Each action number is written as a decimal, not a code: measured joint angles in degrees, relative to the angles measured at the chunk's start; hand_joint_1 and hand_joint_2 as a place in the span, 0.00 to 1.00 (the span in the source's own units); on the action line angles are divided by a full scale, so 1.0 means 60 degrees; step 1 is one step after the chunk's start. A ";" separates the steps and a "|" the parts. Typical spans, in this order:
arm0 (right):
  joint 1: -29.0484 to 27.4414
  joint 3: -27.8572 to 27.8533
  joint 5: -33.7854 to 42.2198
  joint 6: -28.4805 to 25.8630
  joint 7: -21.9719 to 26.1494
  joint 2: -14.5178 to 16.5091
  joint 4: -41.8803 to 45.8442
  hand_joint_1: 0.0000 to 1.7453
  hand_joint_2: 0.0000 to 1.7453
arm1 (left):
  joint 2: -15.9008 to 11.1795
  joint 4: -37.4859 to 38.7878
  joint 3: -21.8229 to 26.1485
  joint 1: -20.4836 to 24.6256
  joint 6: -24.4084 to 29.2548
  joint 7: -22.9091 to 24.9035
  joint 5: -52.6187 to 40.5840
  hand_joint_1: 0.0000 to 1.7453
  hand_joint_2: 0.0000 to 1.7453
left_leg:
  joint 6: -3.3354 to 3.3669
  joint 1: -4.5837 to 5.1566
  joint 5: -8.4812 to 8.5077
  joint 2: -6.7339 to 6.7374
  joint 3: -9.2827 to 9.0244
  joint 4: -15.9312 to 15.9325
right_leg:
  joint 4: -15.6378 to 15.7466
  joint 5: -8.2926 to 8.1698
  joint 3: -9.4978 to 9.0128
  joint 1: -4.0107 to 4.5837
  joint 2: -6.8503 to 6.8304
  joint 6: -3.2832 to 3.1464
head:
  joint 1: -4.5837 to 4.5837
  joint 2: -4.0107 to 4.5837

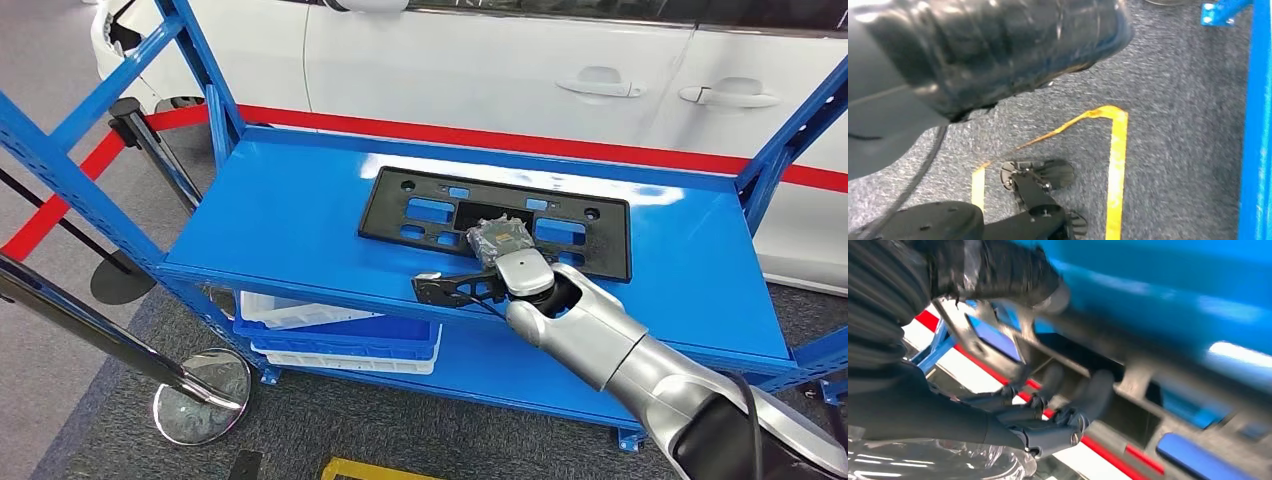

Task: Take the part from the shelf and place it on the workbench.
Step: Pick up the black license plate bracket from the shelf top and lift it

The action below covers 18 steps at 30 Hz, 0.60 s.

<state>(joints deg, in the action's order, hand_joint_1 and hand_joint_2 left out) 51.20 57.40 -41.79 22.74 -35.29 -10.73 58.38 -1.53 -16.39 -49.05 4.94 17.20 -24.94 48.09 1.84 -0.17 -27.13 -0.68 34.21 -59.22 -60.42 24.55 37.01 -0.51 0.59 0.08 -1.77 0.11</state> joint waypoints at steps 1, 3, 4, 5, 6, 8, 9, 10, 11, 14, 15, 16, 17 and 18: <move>0.0007 0.0000 0.0005 -0.0018 0.0003 -0.0002 -0.0002 1.00 1.00 | -0.0004 0.0000 0.0000 -0.0002 -0.0044 -0.0051 0.0003 0.00 0.00 | 0.0021 -0.0003 0.0005 0.0000 -0.0029 0.0030 | 0.0004 0.0011 -0.0015 0.0005 0.0002 -0.0018 | 0.0000 0.0000; 0.0013 0.0000 0.0012 -0.0045 0.0014 -0.0005 -0.0009 1.00 1.00 | -0.0005 0.0000 0.0000 -0.0003 -0.0126 -0.0145 0.0012 0.00 0.00 | 0.0015 -0.0003 0.0012 0.0002 -0.0074 0.0092 | 0.0004 0.0026 -0.0030 0.0010 0.0010 -0.0057 | 0.0002 0.0000; 0.0013 0.0000 0.0014 -0.0066 0.0025 -0.0007 -0.0012 1.00 1.00 | -0.0007 0.0000 0.0000 -0.0003 -0.0159 -0.0188 0.0018 0.00 0.00 | 0.0012 -0.0003 0.0013 0.0007 -0.0091 0.0114 | 0.0004 0.0028 -0.0033 0.0011 0.0018 -0.0073 | 0.0000 0.0000; 0.0016 0.0000 0.0014 -0.0086 0.0044 -0.0007 -0.0013 1.00 1.00 | -0.0015 0.0000 0.0000 -0.0001 -0.0185 -0.0227 0.0023 0.00 0.25 | 0.0010 -0.0003 0.0014 0.0012 -0.0105 0.0130 | 0.0004 0.0030 -0.0037 0.0012 0.0027 -0.0089 | 0.0000 0.0000; 0.0020 0.0000 0.0014 -0.0107 0.0063 -0.0007 -0.0012 1.00 1.00 | -0.0024 0.0000 0.0000 0.0002 -0.0212 -0.0260 0.0026 0.00 0.50 | 0.0006 -0.0003 0.0017 0.0016 -0.0119 0.0143 | 0.0004 0.0034 -0.0041 0.0014 0.0034 -0.0100 | -0.0002 0.0000; 0.0023 0.0000 0.0017 -0.0135 0.0096 -0.0007 -0.0011 1.00 1.00 | -0.0037 0.0000 0.0000 0.0004 -0.0266 -0.0313 0.0028 0.00 1.00 | -0.0017 -0.0004 0.0026 0.0019 -0.0139 0.0165 | 0.0003 0.0042 -0.0050 0.0019 0.0036 -0.0116 | 0.0000 0.0000; 0.0023 0.0001 0.0019 -0.0142 0.0105 -0.0007 -0.0011 1.00 1.00 | -0.0040 0.0000 0.0000 0.0003 -0.0288 -0.0331 0.0028 0.00 1.00 | -0.0037 -0.0004 0.0034 0.0019 -0.0145 0.0175 | 0.0002 0.0044 -0.0052 0.0021 0.0035 -0.0123 | 0.0000 0.0000; 0.0021 0.0002 0.0021 -0.0150 0.0113 -0.0007 -0.0011 1.00 1.00 | -0.0041 0.0000 0.0000 0.0002 -0.0307 -0.0350 0.0026 0.00 1.00 | -0.0061 -0.0005 0.0038 0.0019 -0.0147 0.0185 | 0.0001 0.0044 -0.0053 0.0022 0.0033 -0.0126 | 0.0000 0.0000; 0.0020 0.0003 0.0021 -0.0166 0.0118 -0.0007 -0.0011 1.00 1.00 | -0.0041 0.0000 0.0000 0.0001 -0.0329 -0.0370 0.0022 0.00 1.00 | -0.0088 -0.0005 0.0042 0.0019 -0.0149 0.0192 | 0.0000 0.0044 -0.0053 0.0022 0.0032 -0.0128 | 0.0002 0.0000; 0.0026 0.0003 0.0019 -0.0259 0.0131 -0.0007 -0.0008 1.00 1.00 | -0.0040 0.0000 0.0000 0.0002 -0.0426 -0.0405 0.0020 0.00 1.00 | -0.0179 -0.0012 0.0042 0.0019 -0.0151 0.0201 | -0.0002 0.0041 -0.0054 0.0022 0.0030 -0.0132 | 0.0005 0.0000; 0.0032 0.0002 0.0018 -0.0295 0.0137 -0.0007 -0.0007 1.00 1.00 | -0.0041 0.0000 0.0000 0.0002 -0.0452 -0.0406 0.0028 0.00 1.00 | -0.0198 -0.0013 0.0043 0.0019 -0.0151 0.0201 | -0.0001 0.0040 -0.0055 0.0022 0.0031 -0.0133 | 0.0004 0.0000; 0.0038 0.0002 0.0017 -0.0329 0.0142 -0.0007 -0.0007 1.00 1.00 | -0.0042 0.0000 0.0000 0.0002 -0.0466 -0.0409 0.0036 0.00 1.00 | -0.0208 -0.0013 0.0043 0.0019 -0.0151 0.0201 | 0.0000 0.0040 -0.0057 0.0022 0.0030 -0.0133 | 0.0004 0.0000; 0.0043 0.0002 0.0017 -0.0359 0.0145 -0.0007 -0.0006 1.00 1.00 | -0.0043 0.0000 0.0000 0.0003 -0.0475 -0.0412 0.0042 0.00 1.00 | -0.0215 -0.0013 0.0044 0.0019 -0.0151 0.0201 | 0.0002 0.0039 -0.0059 0.0021 0.0030 -0.0133 | 0.0004 0.0000; 0.0045 0.0002 0.0015 -0.0392 0.0153 -0.0007 -0.0004 1.00 1.00 | -0.0043 0.0000 0.0000 0.0002 -0.0486 -0.0422 0.0048 0.00 1.00 | -0.0220 -0.0013 0.0044 0.0019 -0.0151 0.0201 | 0.0004 0.0039 -0.0061 0.0020 0.0029 -0.0133 | 0.0004 0.0000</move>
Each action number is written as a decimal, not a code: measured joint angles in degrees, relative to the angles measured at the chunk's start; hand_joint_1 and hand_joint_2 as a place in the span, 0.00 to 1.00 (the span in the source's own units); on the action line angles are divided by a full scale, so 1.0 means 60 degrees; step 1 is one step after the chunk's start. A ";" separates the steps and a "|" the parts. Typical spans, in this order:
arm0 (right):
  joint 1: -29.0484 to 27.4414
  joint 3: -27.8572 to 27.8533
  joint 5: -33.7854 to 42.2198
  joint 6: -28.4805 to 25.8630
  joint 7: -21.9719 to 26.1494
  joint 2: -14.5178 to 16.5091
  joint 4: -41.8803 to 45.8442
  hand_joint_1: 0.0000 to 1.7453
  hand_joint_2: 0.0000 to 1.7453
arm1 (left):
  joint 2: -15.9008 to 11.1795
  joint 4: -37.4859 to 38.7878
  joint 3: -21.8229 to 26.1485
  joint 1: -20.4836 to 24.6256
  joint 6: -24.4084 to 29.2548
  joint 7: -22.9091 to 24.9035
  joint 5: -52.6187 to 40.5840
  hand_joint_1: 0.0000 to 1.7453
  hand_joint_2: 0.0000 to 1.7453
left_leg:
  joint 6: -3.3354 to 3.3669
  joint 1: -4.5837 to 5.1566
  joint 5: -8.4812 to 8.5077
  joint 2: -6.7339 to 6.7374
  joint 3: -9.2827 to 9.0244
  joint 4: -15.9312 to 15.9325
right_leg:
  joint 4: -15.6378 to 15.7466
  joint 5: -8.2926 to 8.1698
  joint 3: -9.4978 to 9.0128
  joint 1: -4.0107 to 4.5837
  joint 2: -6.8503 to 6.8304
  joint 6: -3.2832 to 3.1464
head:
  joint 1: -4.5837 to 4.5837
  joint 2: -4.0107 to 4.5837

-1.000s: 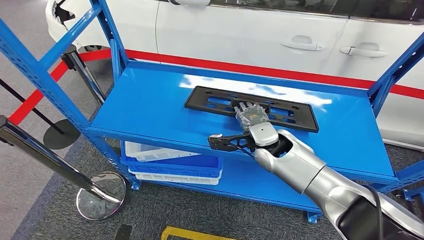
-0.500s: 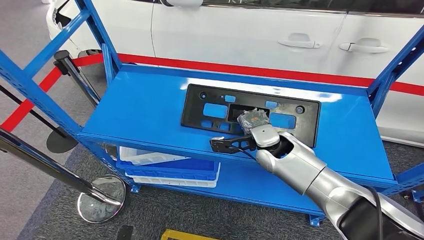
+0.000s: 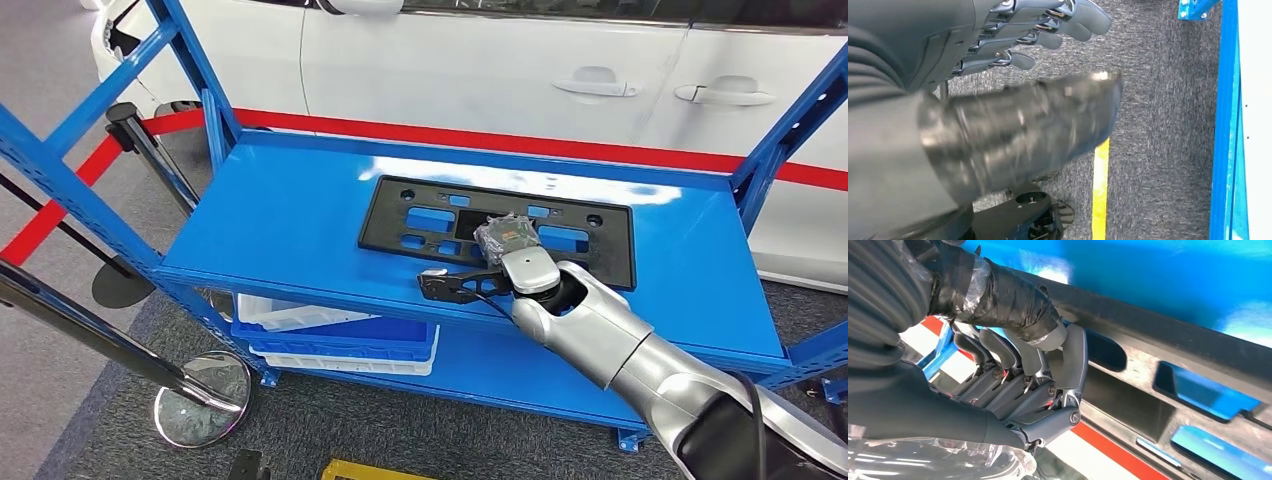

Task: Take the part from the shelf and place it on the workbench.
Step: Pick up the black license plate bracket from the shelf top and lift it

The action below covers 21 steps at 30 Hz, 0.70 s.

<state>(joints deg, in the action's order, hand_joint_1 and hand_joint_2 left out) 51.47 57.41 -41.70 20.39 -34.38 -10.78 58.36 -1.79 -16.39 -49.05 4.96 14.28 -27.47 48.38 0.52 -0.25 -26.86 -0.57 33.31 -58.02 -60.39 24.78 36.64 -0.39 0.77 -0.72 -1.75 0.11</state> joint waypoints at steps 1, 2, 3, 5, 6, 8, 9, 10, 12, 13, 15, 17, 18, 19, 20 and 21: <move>0.0000 0.0001 -0.0009 -0.0042 0.0013 0.0000 0.0012 1.00 1.00 | 0.0000 0.0000 0.0000 0.0000 -0.0011 -0.0013 0.0010 0.00 1.00 | -0.0004 0.0000 0.0001 0.0000 0.0001 0.0000 | 0.0003 -0.0001 -0.0002 -0.0001 -0.0001 0.0000 | 0.0001 0.0000; 0.0003 0.0000 -0.0023 -0.0091 0.0029 0.0000 0.0033 1.00 1.00 | -0.0001 0.0000 0.0000 0.0000 -0.0022 -0.0032 0.0026 0.00 1.00 | -0.0004 0.0001 0.0001 0.0000 0.0001 -0.0001 | 0.0006 -0.0002 -0.0005 -0.0002 -0.0002 -0.0001 | 0.0002 0.0000; 0.0008 0.0000 -0.0042 -0.0150 0.0054 0.0001 0.0071 1.00 1.00 | -0.0003 0.0000 0.0000 0.0000 -0.0029 -0.0054 0.0047 0.00 1.00 | -0.0004 0.0002 0.0001 0.0000 0.0001 -0.0001 | 0.0009 -0.0004 -0.0008 -0.0003 -0.0003 -0.0002 | 0.0002 0.0000; 0.0031 0.0000 -0.0075 -0.0267 0.0097 0.0003 0.0179 1.00 1.00 | -0.0006 0.0000 0.0000 0.0001 -0.0031 -0.0094 0.0093 0.00 1.00 | -0.0004 0.0004 0.0001 0.0000 0.0000 -0.0002 | 0.0017 -0.0006 -0.0015 -0.0006 -0.0004 -0.0002 | 0.0002 0.0000; 0.0050 0.0000 -0.0090 -0.0326 0.0114 0.0004 0.0250 1.00 1.00 | -0.0007 0.0000 0.0000 0.0002 -0.0030 -0.0109 0.0118 0.00 1.00 | -0.0004 0.0005 0.0001 -0.0001 0.0000 -0.0002 | 0.0022 -0.0007 -0.0018 -0.0007 -0.0005 -0.0001 | 0.0001 0.0000; 0.0102 -0.0001 -0.0142 -0.0447 0.0125 0.0005 0.0418 1.00 1.00 | -0.0007 0.0000 0.0000 0.0001 -0.0030 -0.0144 0.0158 0.00 1.00 | -0.0004 0.0006 0.0001 -0.0001 -0.0001 -0.0002 | 0.0029 -0.0008 -0.0022 -0.0007 -0.0006 0.0001 | 0.0001 0.0000; 0.0136 -0.0001 -0.0183 -0.0498 0.0128 0.0007 0.0523 1.00 1.00 | -0.0007 0.0000 0.0000 0.0001 -0.0030 -0.0159 0.0166 0.00 1.00 | -0.0004 0.0006 0.0001 -0.0001 -0.0001 -0.0002 | 0.0031 -0.0010 -0.0024 -0.0007 -0.0006 0.0002 | 0.0002 0.0000; 0.0174 0.0000 -0.0223 -0.0539 0.0128 0.0010 0.0626 1.00 1.00 | -0.0007 0.0000 0.0000 0.0001 -0.0030 -0.0171 0.0169 0.00 1.00 | -0.0004 0.0006 0.0001 -0.0001 -0.0001 -0.0002 | 0.0033 -0.0010 -0.0024 -0.0008 -0.0006 0.0003 | 0.0002 0.0000; 0.0242 0.0000 -0.0275 -0.0578 0.0130 0.0015 0.0816 1.00 1.00 | -0.0007 0.0000 0.0000 0.0001 -0.0030 -0.0179 0.0173 0.00 1.00 | -0.0003 0.0007 0.0001 -0.0001 -0.0001 -0.0002 | 0.0036 -0.0011 -0.0025 -0.0008 -0.0006 0.0004 | 0.0002 0.0000; 0.0265 0.0000 -0.0281 -0.0584 0.0130 0.0017 0.0891 1.00 1.00 | -0.0007 0.0000 0.0000 0.0001 -0.0030 -0.0179 0.0175 0.00 1.00 | -0.0003 0.0007 0.0001 -0.0002 -0.0002 -0.0002 | 0.0037 -0.0011 -0.0026 -0.0008 -0.0007 0.0004 | 0.0001 0.0000; 0.0290 0.0000 -0.0284 -0.0591 0.0130 0.0018 0.1027 1.00 1.00 | -0.0007 0.0000 0.0000 0.0000 -0.0030 -0.0180 0.0177 0.00 1.00 | -0.0003 0.0007 0.0001 -0.0002 -0.0002 -0.0002 | 0.0038 -0.0011 -0.0028 -0.0008 -0.0008 0.0004 | 0.0001 0.0000; 0.0301 -0.0001 -0.0284 -0.0598 0.0130 0.0018 0.1135 1.00 1.00 | -0.0007 0.0000 0.0000 0.0001 -0.0030 -0.0182 0.0177 0.00 1.00 | -0.0003 0.0007 0.0001 -0.0002 -0.0002 -0.0002 | 0.0038 -0.0012 -0.0029 -0.0008 -0.0008 0.0005 | 0.0000 0.0000; 0.0304 -0.0002 -0.0286 -0.0605 0.0130 0.0018 0.1176 1.00 1.00 | -0.0007 0.0000 0.0000 0.0001 -0.0030 -0.0183 0.0178 0.00 1.00 | -0.0003 0.0007 0.0001 -0.0002 -0.0003 -0.0002 | 0.0039 -0.0012 -0.0030 -0.0008 -0.0008 0.0005 | 0.0000 0.0000; 0.0306 -0.0002 -0.0294 -0.0619 0.0132 0.0018 0.1213 1.00 1.00 | -0.0007 0.0000 0.0000 0.0000 -0.0030 -0.0183 0.0181 0.00 1.00 | -0.0003 0.0007 0.0001 -0.0002 -0.0003 -0.0002 | 0.0039 -0.0012 -0.0030 -0.0008 -0.0009 0.0005 | 0.0001 0.0000; 0.0309 -0.0002 -0.0314 -0.0644 0.0137 0.0018 0.1255 1.00 1.00 | -0.0007 0.0000 0.0000 0.0000 -0.0030 -0.0183 0.0187 0.00 1.00 | -0.0003 0.0007 0.0001 -0.0003 -0.0003 -0.0002 | 0.0039 -0.0013 -0.0031 -0.0009 -0.0009 0.0004 | 0.0001 0.0000; 0.0312 -0.0002 -0.0349 -0.0682 0.0142 0.0018 0.1310 1.00 1.00 | -0.0007 0.0000 0.0000 -0.0001 -0.0030 -0.0185 0.0197 0.00 1.00 | -0.0003 0.0007 0.0001 -0.0003 -0.0004 -0.0002 | 0.0039 -0.0013 -0.0031 -0.0009 -0.0009 0.0004 | 0.0001 0.0000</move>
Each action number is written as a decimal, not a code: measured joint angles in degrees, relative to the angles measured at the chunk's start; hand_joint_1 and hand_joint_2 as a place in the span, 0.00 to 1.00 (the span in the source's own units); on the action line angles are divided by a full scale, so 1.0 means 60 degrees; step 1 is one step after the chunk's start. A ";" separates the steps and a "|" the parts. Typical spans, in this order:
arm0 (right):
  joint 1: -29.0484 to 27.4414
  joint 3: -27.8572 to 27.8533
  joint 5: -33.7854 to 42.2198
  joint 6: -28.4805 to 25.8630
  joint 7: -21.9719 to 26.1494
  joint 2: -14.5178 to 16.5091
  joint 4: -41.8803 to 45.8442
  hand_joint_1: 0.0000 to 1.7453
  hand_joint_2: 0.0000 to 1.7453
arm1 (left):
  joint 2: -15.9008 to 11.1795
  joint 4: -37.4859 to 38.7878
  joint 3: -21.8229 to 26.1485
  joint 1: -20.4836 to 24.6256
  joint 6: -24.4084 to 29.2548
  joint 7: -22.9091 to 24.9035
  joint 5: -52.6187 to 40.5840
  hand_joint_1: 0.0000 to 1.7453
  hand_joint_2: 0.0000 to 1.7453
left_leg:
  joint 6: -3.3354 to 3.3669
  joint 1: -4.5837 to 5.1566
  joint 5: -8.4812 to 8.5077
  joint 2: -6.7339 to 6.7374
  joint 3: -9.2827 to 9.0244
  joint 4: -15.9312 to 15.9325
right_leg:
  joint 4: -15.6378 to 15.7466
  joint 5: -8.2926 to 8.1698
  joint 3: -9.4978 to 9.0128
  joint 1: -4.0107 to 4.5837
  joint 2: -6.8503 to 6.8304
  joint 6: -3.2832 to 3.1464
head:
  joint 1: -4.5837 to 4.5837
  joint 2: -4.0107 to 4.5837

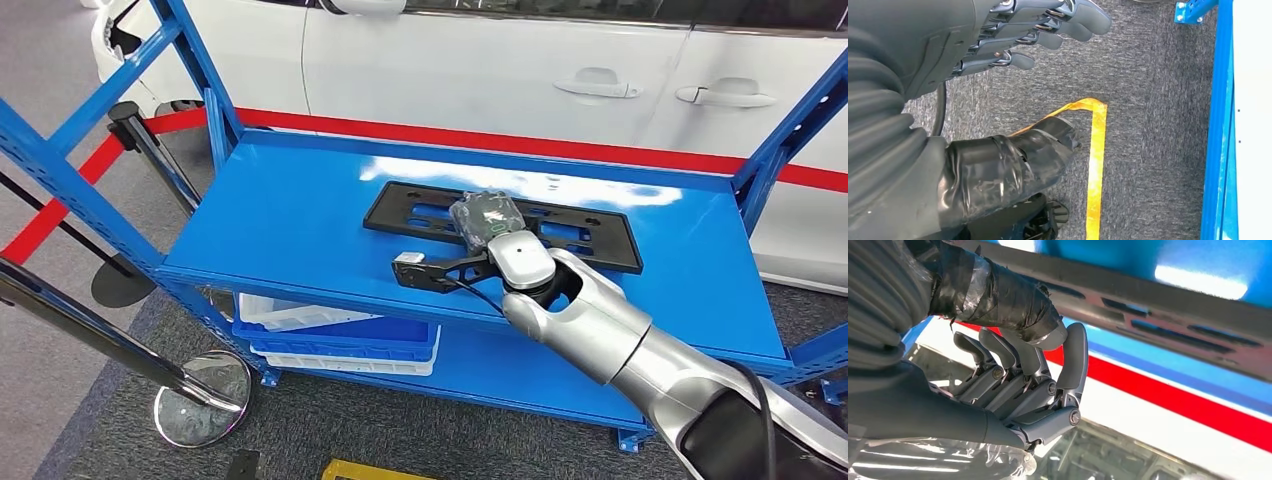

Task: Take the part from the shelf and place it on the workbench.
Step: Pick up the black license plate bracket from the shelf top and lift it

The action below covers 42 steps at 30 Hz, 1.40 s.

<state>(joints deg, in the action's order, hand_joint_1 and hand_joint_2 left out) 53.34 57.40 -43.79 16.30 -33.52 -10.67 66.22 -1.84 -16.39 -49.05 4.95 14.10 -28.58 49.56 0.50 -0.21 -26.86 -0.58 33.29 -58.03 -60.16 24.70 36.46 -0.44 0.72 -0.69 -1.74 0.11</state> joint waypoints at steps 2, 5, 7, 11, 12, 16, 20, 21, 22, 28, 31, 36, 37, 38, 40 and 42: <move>0.0019 0.0000 -0.0099 -0.0115 0.0009 0.0000 0.0165 1.00 1.00 | 0.0000 0.0000 0.0000 0.0000 0.0000 -0.0005 0.0032 0.00 1.00 | 0.0000 0.0000 0.0000 0.0000 -0.0001 0.0000 | 0.0000 -0.0001 0.0000 0.0000 0.0000 -0.0001 | -0.0001 0.0000; 0.0084 -0.0004 -0.0296 -0.0305 -0.0010 0.0000 0.0541 0.99 1.00 | 0.0000 0.0000 0.0000 0.0000 0.0000 -0.0010 0.0074 0.00 1.00 | 0.0000 0.0000 0.0000 0.0000 -0.0004 0.0000 | 0.0000 -0.0001 0.0000 0.0000 0.0001 -0.0001 | -0.0001 0.0000; 0.0135 -0.0010 -0.0398 -0.0371 -0.0035 -0.0001 0.0817 0.80 1.00 | 0.0000 0.0000 0.0000 0.0000 0.0000 -0.0017 0.0102 0.00 1.00 | 0.0000 0.0000 0.0000 0.0000 -0.0005 0.0000 | 0.0000 -0.0001 0.0000 0.0001 0.0001 -0.0001 | 0.0000 0.0000; 0.0196 -0.0037 -0.0526 -0.0501 -0.0076 -0.0011 0.1368 0.19 1.00 | 0.0000 0.0000 0.0000 -0.0001 -0.0005 -0.0045 0.0146 0.00 1.00 | 0.0000 0.0000 0.0000 0.0001 -0.0007 0.0000 | 0.0000 -0.0001 0.0000 0.0001 0.0002 -0.0001 | -0.0001 0.0000; 0.0206 -0.0046 -0.0566 -0.0540 -0.0083 -0.0015 0.1497 0.03 1.00 | 0.0000 0.0000 0.0000 -0.0001 -0.0007 -0.0051 0.0149 0.00 1.00 | 0.0000 0.0000 0.0000 0.0001 -0.0007 0.0000 | 0.0000 -0.0001 0.0000 0.0001 0.0002 -0.0001 | -0.0001 0.0000; 0.0226 -0.0094 -0.0734 -0.0640 -0.0098 -0.0033 0.1877 0.00 1.00 | 0.0000 0.0000 0.0000 -0.0002 -0.0015 -0.0053 0.0154 0.00 1.00 | 0.0000 0.0000 0.0000 0.0001 -0.0007 0.0000 | 0.0001 -0.0001 -0.0001 0.0001 0.0002 -0.0001 | 0.0000 0.0000; 0.0205 -0.0109 -0.0782 -0.0448 -0.0099 -0.0055 0.2080 0.00 1.00 | 0.0000 0.0000 0.0000 -0.0001 -0.0015 -0.0053 0.0154 0.00 1.00 | 0.0000 0.0001 0.0000 0.0001 -0.0008 0.0000 | 0.0003 -0.0001 -0.0001 0.0000 0.0002 -0.0001 | -0.0001 0.0000; 0.0190 -0.0109 -0.0775 -0.0387 -0.0099 -0.0063 0.2106 0.00 1.00 | 0.0000 0.0000 0.0000 -0.0001 -0.0016 -0.0053 0.0151 0.00 1.00 | 0.0000 0.0001 0.0000 0.0001 -0.0008 0.0000 | 0.0005 -0.0001 -0.0001 0.0000 0.0002 -0.0001 | -0.0001 0.0000; 0.0164 -0.0109 -0.0768 -0.0333 -0.0099 -0.0076 0.2129 0.00 1.00 | 0.0000 0.0000 0.0000 -0.0001 -0.0025 -0.0053 0.0148 0.00 1.00 | 0.0000 0.0001 0.0000 0.0001 -0.0008 0.0000 | 0.0006 -0.0001 -0.0002 0.0000 0.0002 -0.0001 | -0.0001 0.0000; -0.0117 -0.0109 -0.0682 -0.0032 -0.0099 -0.0225 0.2180 0.00 1.00 | 0.0001 0.0000 0.0000 -0.0003 -0.0134 -0.0056 0.0151 0.00 1.00 | 0.0000 0.0001 0.0000 0.0001 -0.0010 0.0001 | 0.0014 -0.0001 -0.0006 0.0001 0.0003 -0.0001 | 0.0000 0.0000; -0.0303 -0.0109 -0.0547 0.0148 -0.0123 -0.0343 0.2180 0.00 1.00 | 0.0006 0.0000 0.0000 -0.0006 -0.0135 -0.0072 0.0165 0.00 1.00 | 0.0000 0.0001 -0.0001 0.0001 -0.0010 0.0001 | 0.0018 -0.0001 -0.0008 0.0001 0.0002 -0.0001 | 0.0001 0.0000; -0.0471 -0.0109 -0.0490 0.0292 -0.0190 -0.0523 0.2180 0.00 1.00 | 0.0018 0.0000 0.0000 -0.0007 -0.0132 -0.0073 0.0181 0.00 1.00 | 0.0000 0.0001 -0.0001 0.0002 -0.0010 0.0001 | 0.0021 -0.0001 -0.0010 0.0001 0.0004 -0.0001 | 0.0000 0.0000; -0.0495 -0.0109 -0.0454 0.0337 -0.0203 -0.0561 0.2180 0.00 1.00 | 0.0024 0.0000 0.0000 -0.0007 -0.0131 -0.0066 0.0198 0.00 1.00 | 0.0000 0.0001 -0.0001 0.0002 -0.0011 0.0001 | 0.0021 -0.0001 -0.0011 0.0001 0.0003 -0.0001 | -0.0001 0.0000; -0.0529 -0.0109 -0.0412 0.0386 -0.0216 -0.0597 0.2179 0.00 1.00 | 0.0034 0.0001 0.0000 -0.0008 -0.0131 -0.0060 0.0218 0.00 1.00 | 0.0000 0.0001 -0.0001 0.0001 -0.0011 0.0001 | 0.0022 -0.0001 -0.0011 0.0001 0.0003 -0.0001 | 0.0000 0.0000; -0.0622 -0.0109 -0.0313 0.0491 -0.0251 -0.0679 0.2166 0.00 1.00 | 0.0061 0.0005 0.0000 -0.0008 -0.0127 -0.0049 0.0255 0.00 1.00 | 0.0000 0.0001 -0.0002 0.0001 -0.0010 0.0001 | 0.0022 -0.0001 -0.0012 0.0001 0.0002 -0.0001 | 0.0000 0.0000; -0.0714 -0.0110 -0.0234 0.0540 -0.0292 -0.0751 0.2122 0.00 1.00 | 0.0089 0.0010 0.0000 -0.0008 -0.0121 -0.0048 0.0271 0.00 1.00 | 0.0000 0.0001 -0.0002 0.0001 -0.0010 0.0001 | 0.0022 -0.0001 -0.0013 0.0001 0.0002 -0.0001 | 0.0000 0.0000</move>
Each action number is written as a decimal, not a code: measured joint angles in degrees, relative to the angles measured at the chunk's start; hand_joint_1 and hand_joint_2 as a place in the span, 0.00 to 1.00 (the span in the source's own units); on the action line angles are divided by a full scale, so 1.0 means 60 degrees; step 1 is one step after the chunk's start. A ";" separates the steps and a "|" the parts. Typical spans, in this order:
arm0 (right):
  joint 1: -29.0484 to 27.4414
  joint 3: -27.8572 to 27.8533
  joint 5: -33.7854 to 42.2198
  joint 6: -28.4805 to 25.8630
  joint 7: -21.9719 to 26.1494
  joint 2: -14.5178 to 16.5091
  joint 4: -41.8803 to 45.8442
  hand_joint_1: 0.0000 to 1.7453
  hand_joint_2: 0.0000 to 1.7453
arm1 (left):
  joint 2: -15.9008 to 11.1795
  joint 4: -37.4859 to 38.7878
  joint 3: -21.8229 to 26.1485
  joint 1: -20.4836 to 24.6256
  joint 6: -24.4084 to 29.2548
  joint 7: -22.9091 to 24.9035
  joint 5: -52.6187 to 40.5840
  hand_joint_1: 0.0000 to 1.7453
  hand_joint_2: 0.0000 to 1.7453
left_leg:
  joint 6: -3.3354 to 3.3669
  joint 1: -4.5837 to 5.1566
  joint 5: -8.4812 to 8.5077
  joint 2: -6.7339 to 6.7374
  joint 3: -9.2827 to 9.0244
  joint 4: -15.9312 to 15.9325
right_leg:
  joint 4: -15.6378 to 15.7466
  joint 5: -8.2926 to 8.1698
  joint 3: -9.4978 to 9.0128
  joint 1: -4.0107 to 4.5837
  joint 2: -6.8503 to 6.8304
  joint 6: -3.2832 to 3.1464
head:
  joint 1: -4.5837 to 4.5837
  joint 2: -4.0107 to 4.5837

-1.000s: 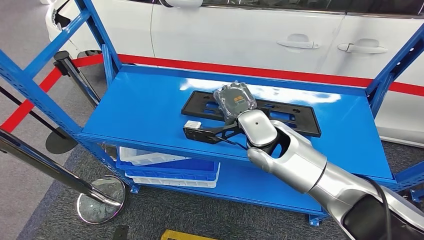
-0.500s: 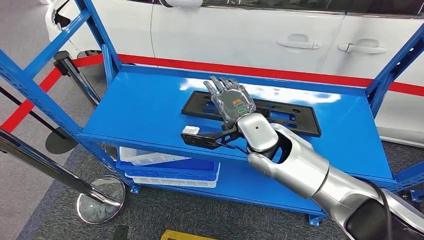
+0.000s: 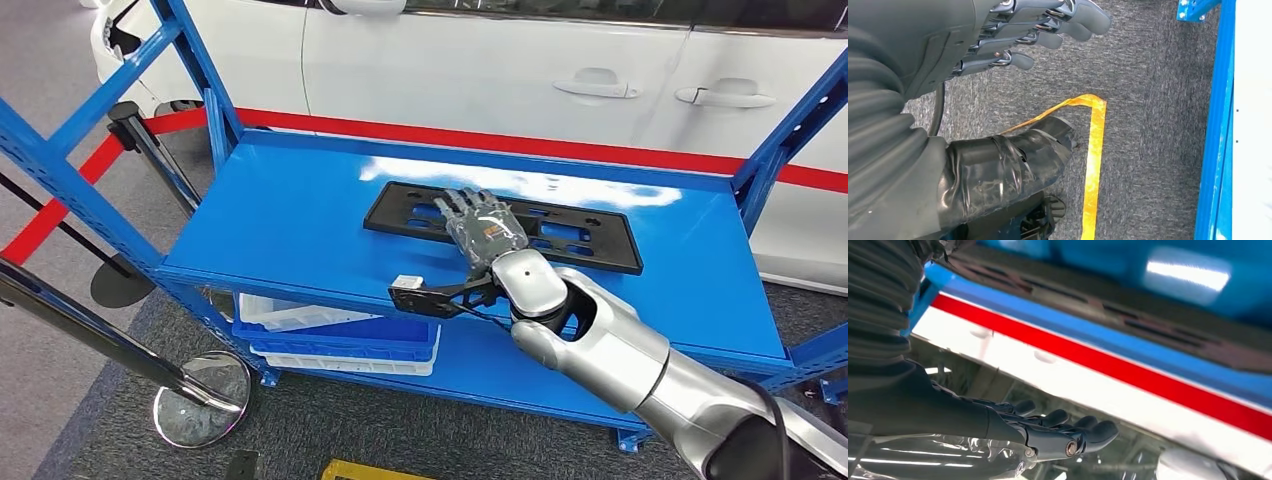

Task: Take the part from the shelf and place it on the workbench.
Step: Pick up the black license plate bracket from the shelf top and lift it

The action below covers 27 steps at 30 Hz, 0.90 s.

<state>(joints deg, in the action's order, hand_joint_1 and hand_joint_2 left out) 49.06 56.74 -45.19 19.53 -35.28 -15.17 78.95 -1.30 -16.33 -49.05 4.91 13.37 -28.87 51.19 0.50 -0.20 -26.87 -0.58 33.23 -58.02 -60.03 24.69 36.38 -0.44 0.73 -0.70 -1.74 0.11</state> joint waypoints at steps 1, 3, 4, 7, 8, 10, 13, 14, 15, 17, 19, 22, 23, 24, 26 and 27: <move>-0.0036 -0.0001 0.0028 -0.0014 -0.0013 -0.0027 -0.0046 0.00 1.00 | 0.0014 0.0001 0.0000 0.0000 0.0003 0.0000 0.0005 0.00 1.00 | 0.0000 0.0000 0.0000 0.0000 0.0000 0.0000 | 0.0000 0.0000 0.0000 0.0000 0.0000 0.0000 | 0.0000 0.0000; -0.0097 -0.0005 0.0057 -0.0086 -0.0022 -0.0067 -0.0178 0.00 1.00 | 0.0039 0.0001 0.0000 0.0000 0.0016 -0.0001 0.0010 0.00 0.75 | 0.0000 0.0000 0.0000 0.0000 0.0000 0.0000 | 0.0000 0.0000 -0.0001 0.0000 0.0000 0.0000 | 0.0001 0.0000; -0.0129 -0.0010 0.0076 -0.0145 -0.0022 -0.0084 -0.0263 0.00 1.00 | 0.0053 0.0001 0.0000 0.0000 0.0039 0.0000 0.0009 0.00 0.50 | 0.0000 0.0000 0.0000 0.0000 0.0000 0.0000 | 0.0000 0.0000 -0.0001 0.0000 0.0000 0.0000 | 0.0000 0.0000; -0.0227 -0.0073 0.0194 -0.0367 -0.0034 -0.0122 -0.0519 0.00 1.00 | 0.0083 0.0001 0.0000 0.0000 0.0136 0.0044 -0.0012 0.00 0.00 | 0.0000 0.0000 0.0000 0.0000 0.0001 0.0000 | 0.0000 0.0000 -0.0001 0.0000 -0.0001 0.0000 | 0.0000 0.0000; -0.0247 -0.0106 0.0228 -0.0447 -0.0045 -0.0132 -0.0607 0.00 1.00 | 0.0088 0.0001 0.0000 0.0000 0.0156 0.0065 -0.0023 0.00 0.00 | 0.0000 0.0000 0.0000 0.0000 0.0001 0.0000 | 0.0000 0.0000 -0.0001 0.0000 -0.0001 0.0000 | 0.0000 0.0000; -0.0260 -0.0158 0.0280 -0.0575 -0.0070 -0.0144 -0.0784 0.00 1.00 | 0.0100 0.0001 0.0000 0.0001 0.0175 0.0097 -0.0040 0.00 0.00 | 0.0000 0.0000 0.0000 0.0000 0.0001 0.0000 | 0.0000 0.0000 -0.0002 0.0000 -0.0001 0.0000 | 0.0000 0.0000; -0.0261 -0.0204 0.0375 -0.0667 -0.0094 -0.0151 -0.1043 0.00 1.00 | 0.0114 0.0001 0.0000 0.0001 0.0176 0.0137 -0.0070 0.00 0.00 | 0.0000 0.0000 0.0000 -0.0001 0.0001 0.0000 | 0.0000 0.0000 -0.0002 0.0000 -0.0001 0.0000 | 0.0001 0.0000; -0.0260 -0.0223 0.0407 -0.0688 -0.0105 -0.0152 -0.1141 0.00 1.00 | 0.0118 0.0001 -0.0001 0.0003 0.0175 0.0151 -0.0085 0.00 0.00 | 0.0000 0.0000 0.0000 -0.0001 0.0001 0.0000 | 0.0000 0.0000 -0.0003 0.0000 -0.0001 0.0000 | 0.0000 0.0000; -0.0258 -0.0245 0.0446 -0.0702 -0.0129 -0.0152 -0.1245 0.00 1.00 | 0.0123 0.0001 -0.0002 0.0004 0.0172 0.0165 -0.0099 0.00 0.00 | 0.0000 0.0000 0.0000 -0.0001 0.0001 0.0000 | 0.0000 0.0000 -0.0004 0.0000 -0.0002 0.0000 | 0.0001 0.0000; -0.0254 -0.0285 0.0530 -0.0705 -0.0220 -0.0152 -0.1469 0.00 1.00 | 0.0136 0.0001 -0.0004 0.0006 0.0161 0.0193 -0.0112 0.00 0.00 | 0.0000 0.0000 0.0000 -0.0002 0.0001 0.0000 | 0.0000 0.0000 -0.0004 0.0000 -0.0004 0.0000 | 0.0000 0.0000; -0.0249 -0.0311 0.0568 -0.0695 -0.0310 -0.0152 -0.1666 0.00 1.00 | 0.0148 0.0001 -0.0004 0.0004 0.0147 0.0217 -0.0113 0.00 0.00 | 0.0000 0.0000 0.0000 -0.0003 0.0002 0.0000 | 0.0000 0.0000 -0.0005 0.0000 -0.0006 0.0000 | 0.0000 0.0000; -0.0241 -0.0334 0.0571 -0.0691 -0.0371 -0.0152 -0.1902 0.00 1.00 | 0.0158 0.0001 -0.0004 0.0007 0.0133 0.0225 -0.0113 0.00 0.00 | 0.0000 0.0000 0.0000 -0.0003 0.0001 0.0000 | 0.0000 0.0000 -0.0005 0.0000 -0.0006 0.0000 | 0.0000 0.0000; -0.0240 -0.0344 0.0571 -0.0690 -0.0379 -0.0152 -0.1967 0.00 1.00 | 0.0159 0.0001 -0.0004 0.0008 0.0131 0.0225 -0.0113 0.00 0.00 | 0.0000 0.0000 0.0000 -0.0003 0.0001 0.0000 | 0.0000 0.0000 -0.0005 0.0000 -0.0006 0.0000 | 0.0000 0.0000; -0.0239 -0.0355 0.0566 -0.0681 -0.0389 -0.0152 -0.2028 0.00 1.00 | 0.0160 0.0001 -0.0004 0.0008 0.0130 0.0226 -0.0113 0.00 0.00 | 0.0000 0.0000 0.0000 -0.0003 0.0002 0.0000 | 0.0000 0.0000 -0.0005 0.0000 -0.0006 0.0000 | 0.0001 0.0000; -0.0224 -0.0372 0.0524 -0.0602 -0.0444 -0.0152 -0.2137 0.00 1.00 | 0.0166 0.0001 -0.0004 0.0008 0.0124 0.0232 -0.0113 0.00 0.00 | 0.0000 0.0000 0.0000 -0.0003 0.0002 0.0000 | 0.0000 0.0000 -0.0005 0.0000 -0.0007 0.0000 | 0.0000 0.0000; -0.0213 -0.0374 0.0491 -0.0527 -0.0503 -0.0152 -0.2197 0.00 1.00 | 0.0169 0.0001 -0.0005 0.0008 0.0121 0.0239 -0.0113 0.00 0.00 | 0.0000 0.0000 0.0000 -0.0003 0.0002 0.0000 | 0.0000 0.0000 -0.0005 0.0000 -0.0007 0.0000 | 0.0001 0.0000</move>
<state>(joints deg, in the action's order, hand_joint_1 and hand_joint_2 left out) 47.78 54.49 -42.25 16.37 -38.29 -16.09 65.77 -0.28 -16.33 -49.07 4.96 14.10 -27.43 50.51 0.50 -0.20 -26.87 -0.60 33.24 -58.02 -60.03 24.69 36.35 -0.44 0.69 -0.70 -1.74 0.11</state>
